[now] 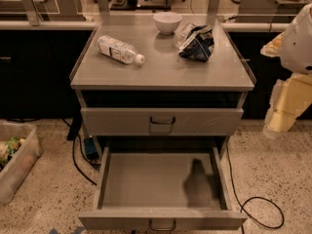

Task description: Place blue plastic bottle into middle drawer

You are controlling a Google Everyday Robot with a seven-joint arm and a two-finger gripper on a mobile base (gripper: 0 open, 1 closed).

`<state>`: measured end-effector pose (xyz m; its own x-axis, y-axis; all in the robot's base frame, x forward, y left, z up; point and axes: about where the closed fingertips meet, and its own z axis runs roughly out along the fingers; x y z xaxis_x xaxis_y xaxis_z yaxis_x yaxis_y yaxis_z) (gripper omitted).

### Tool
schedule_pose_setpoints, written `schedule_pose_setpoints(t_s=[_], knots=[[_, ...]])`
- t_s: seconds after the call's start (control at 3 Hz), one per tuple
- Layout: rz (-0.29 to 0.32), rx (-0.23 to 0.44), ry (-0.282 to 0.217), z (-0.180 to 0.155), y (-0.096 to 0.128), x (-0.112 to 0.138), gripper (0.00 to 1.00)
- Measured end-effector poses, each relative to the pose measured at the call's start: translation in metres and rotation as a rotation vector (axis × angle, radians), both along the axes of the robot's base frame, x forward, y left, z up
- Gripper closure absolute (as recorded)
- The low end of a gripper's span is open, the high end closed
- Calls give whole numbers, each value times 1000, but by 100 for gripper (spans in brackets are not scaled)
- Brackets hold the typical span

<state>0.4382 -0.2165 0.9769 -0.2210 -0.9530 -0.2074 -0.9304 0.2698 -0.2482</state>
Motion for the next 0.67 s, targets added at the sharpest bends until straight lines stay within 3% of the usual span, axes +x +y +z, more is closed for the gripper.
schedule_pose_setpoints(t_s=[0.33,0.67], knots=[[0,0,-1,0,0,0,0],[60,26,-49,6,24,25,0]])
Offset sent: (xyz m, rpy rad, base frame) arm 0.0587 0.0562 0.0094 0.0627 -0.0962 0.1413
